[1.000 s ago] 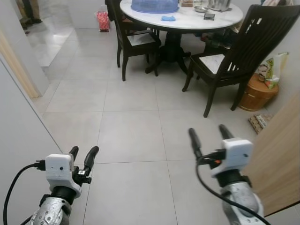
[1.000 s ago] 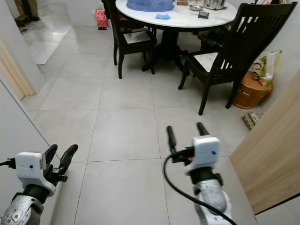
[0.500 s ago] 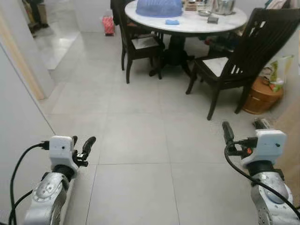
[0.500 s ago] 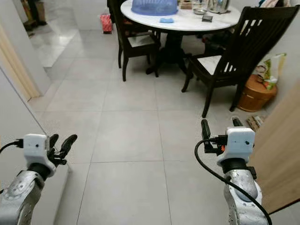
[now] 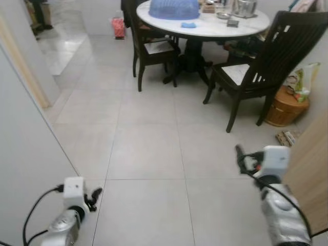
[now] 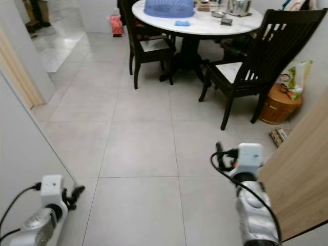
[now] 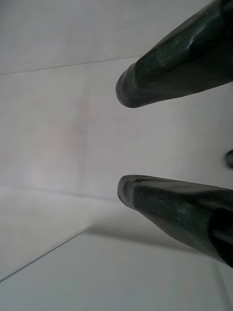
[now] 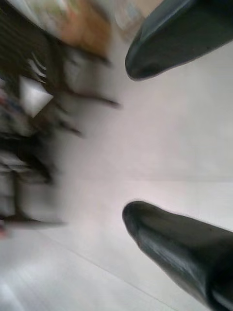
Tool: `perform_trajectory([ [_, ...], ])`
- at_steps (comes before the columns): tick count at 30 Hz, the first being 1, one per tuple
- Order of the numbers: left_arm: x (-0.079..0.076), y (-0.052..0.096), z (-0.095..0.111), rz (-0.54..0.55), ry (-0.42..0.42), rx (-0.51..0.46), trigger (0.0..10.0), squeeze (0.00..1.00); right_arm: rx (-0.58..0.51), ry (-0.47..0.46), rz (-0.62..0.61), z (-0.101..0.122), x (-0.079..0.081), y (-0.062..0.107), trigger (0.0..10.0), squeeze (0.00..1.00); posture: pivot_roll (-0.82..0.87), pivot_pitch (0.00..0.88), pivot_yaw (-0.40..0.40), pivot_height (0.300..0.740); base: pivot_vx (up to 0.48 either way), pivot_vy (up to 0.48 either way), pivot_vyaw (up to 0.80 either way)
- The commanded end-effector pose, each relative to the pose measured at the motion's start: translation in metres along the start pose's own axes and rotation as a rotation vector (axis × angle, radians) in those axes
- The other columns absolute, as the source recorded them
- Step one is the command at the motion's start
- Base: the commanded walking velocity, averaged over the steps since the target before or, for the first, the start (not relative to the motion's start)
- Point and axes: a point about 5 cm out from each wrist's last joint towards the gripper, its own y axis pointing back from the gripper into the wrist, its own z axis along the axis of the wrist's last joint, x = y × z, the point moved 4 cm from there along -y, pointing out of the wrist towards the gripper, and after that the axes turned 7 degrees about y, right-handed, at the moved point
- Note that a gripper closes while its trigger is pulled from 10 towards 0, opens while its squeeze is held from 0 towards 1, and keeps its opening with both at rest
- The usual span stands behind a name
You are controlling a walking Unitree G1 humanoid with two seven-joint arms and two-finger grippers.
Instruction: Restocking fridge
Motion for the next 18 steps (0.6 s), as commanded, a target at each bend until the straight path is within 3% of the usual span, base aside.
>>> perform_trajectory([
  [1,-0.006,-0.004,-0.009,-0.018,-0.032,0.041,10.0,0.00,0.090,0.027,0.042,-0.022,0.012,-0.001,10.0,0.00,-0.07,0.000,-0.066,0.740,0.000,0.000,0.00],
  [4,-0.009,-0.011,-0.024,0.002,0.002,0.095,10.0,0.00,0.255,0.034,0.116,-0.061,0.039,0.005,10.0,0.00,-0.06,0.000,-0.069,0.740,0.000,0.000,0.00],
  [5,-0.009,-0.011,-0.024,0.002,0.002,0.095,10.0,0.00,0.255,0.034,0.116,-0.061,0.039,0.005,10.0,0.00,-0.06,0.000,-0.069,0.740,0.000,0.000,0.00],
  [7,-0.009,-0.013,-0.034,0.028,0.021,0.135,10.0,0.00,0.342,-0.005,0.149,-0.082,0.057,0.013,10.0,0.00,-0.06,0.000,-0.060,0.740,0.000,0.000,0.00],
  [8,-0.009,-0.013,-0.034,0.028,0.021,0.135,10.0,0.00,0.342,-0.005,0.149,-0.082,0.057,0.013,10.0,0.00,-0.06,0.000,-0.060,0.740,0.000,0.000,0.00],
  [11,-0.007,-0.010,-0.054,0.057,0.036,0.201,10.0,0.00,0.404,-0.043,0.213,-0.098,0.080,0.024,10.0,0.00,-0.06,0.000,-0.052,0.740,0.000,0.000,0.00],
  [15,0.004,0.001,-0.080,0.115,0.049,0.281,10.0,0.00,0.473,-0.028,0.260,-0.117,0.094,0.037,10.0,0.00,-0.07,0.000,-0.041,0.740,0.000,0.000,0.00],
  [18,0.012,0.010,-0.097,0.155,0.072,0.327,10.0,0.00,0.505,-0.097,0.210,-0.131,0.092,0.047,10.0,0.00,-0.08,0.000,-0.019,0.740,0.000,0.000,0.00],
])
